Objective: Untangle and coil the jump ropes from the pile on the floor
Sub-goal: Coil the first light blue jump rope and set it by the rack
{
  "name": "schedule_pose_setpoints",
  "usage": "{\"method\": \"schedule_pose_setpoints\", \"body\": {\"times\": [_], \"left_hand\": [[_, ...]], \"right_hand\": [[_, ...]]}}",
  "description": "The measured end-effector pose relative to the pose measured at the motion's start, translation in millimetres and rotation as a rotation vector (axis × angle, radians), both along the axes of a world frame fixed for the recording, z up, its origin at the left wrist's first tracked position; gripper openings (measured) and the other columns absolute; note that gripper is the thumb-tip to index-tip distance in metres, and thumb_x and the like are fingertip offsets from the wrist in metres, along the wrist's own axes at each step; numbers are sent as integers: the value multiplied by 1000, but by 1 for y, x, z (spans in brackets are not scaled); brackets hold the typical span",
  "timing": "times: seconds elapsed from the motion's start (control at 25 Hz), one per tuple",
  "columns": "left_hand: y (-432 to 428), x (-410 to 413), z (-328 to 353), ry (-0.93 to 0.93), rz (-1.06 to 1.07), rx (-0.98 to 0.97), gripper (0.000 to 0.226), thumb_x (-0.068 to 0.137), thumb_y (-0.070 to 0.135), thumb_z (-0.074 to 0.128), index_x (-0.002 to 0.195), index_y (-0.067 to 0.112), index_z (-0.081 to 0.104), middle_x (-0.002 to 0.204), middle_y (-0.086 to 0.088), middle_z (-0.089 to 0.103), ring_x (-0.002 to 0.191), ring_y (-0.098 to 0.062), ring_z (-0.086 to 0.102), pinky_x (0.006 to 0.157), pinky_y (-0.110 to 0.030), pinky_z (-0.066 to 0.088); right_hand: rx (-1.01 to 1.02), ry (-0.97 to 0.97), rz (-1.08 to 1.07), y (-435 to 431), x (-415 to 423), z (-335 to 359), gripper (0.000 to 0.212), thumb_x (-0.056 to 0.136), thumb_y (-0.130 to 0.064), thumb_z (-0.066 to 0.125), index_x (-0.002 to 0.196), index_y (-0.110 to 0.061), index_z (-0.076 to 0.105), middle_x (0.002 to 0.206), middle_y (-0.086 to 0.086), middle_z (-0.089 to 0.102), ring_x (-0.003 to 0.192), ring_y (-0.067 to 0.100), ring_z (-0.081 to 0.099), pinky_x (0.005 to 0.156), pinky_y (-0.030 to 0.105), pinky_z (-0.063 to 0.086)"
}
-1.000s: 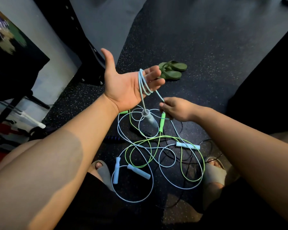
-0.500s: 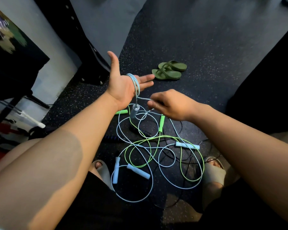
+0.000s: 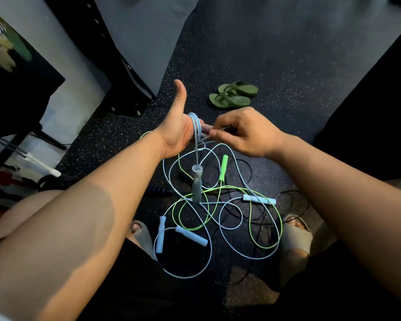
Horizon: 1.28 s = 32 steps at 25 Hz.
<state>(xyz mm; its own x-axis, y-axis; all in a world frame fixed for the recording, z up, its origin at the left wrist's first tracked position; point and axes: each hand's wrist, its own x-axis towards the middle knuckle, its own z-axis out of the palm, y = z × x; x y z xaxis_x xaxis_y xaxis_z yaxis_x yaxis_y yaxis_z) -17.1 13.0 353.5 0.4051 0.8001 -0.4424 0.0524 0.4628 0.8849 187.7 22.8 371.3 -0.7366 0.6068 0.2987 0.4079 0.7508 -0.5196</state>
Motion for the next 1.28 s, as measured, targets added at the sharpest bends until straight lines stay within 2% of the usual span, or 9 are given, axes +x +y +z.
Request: {"method": "schedule_pose_setpoints", "body": {"times": [0.2,0.32,0.4,0.52,0.68,0.84,1.0,1.16,1.28], "left_hand": [[-3,-4,6,-212,50,-85,150,58,104,-1,130,-13,59,132,-33,60,126,-38,61,118,-43,34],[-5,-1,7,-99,47,-72,145,61,101,-5,114,-12,70,124,-37,62,105,-32,69,101,-35,52],[-6,1,5,-29,-30,-45,148,59,102,-3,128,-12,61,130,-42,54,108,-36,65,104,-34,50],[-11,2,2,41,-107,-39,148,60,99,-3,138,-18,45,105,-34,64,101,-40,68,94,-31,54],[-23,10,11,44,-241,-24,139,69,89,-17,108,-17,64,88,-25,72,111,-50,63,96,-27,48],[-26,11,16,-157,-146,-84,124,67,96,-6,88,-5,64,68,-17,70,93,-42,69,106,-41,48],[-25,10,20,-338,-32,-67,112,60,100,-4,74,7,56,55,-6,56,70,-32,65,117,-48,37],[-20,7,19,-563,132,-100,113,56,105,11,82,5,57,67,-9,63,79,-31,61,112,-42,41],[-15,4,20,-678,274,-61,117,60,104,17,95,2,61,86,-14,69,93,-35,65,103,-42,48]], "right_hand": [[6,-3,27,-2,-5,-2,30,94,-34,58,82,-9,70,69,6,67,59,24,60,54,39,47],[39,40,-13,-1,-4,2,34,96,-40,57,85,-12,73,70,0,68,61,18,62,56,37,48],[62,66,-59,2,-3,2,33,96,-42,59,89,-14,74,75,-2,71,65,14,65,60,35,50],[12,108,-117,9,1,-1,26,91,-41,69,88,-16,74,77,-5,70,66,4,62,61,30,51],[-105,169,-184,16,3,-9,25,84,-39,77,85,-15,73,77,-7,69,66,3,59,63,22,47],[-246,189,-276,18,4,-21,22,89,-40,72,84,-19,68,68,-9,57,60,1,47,58,18,38],[-395,128,-321,13,-3,-39,36,101,-43,52,82,-14,62,62,-1,46,54,5,39,54,30,36],[-623,54,-342,6,-14,-51,45,106,-42,39,87,-9,62,58,2,54,47,9,47,50,27,39],[-657,-103,-302,1,-16,-63,38,107,-36,38,91,-14,64,62,4,59,53,14,52,54,28,42]]}}
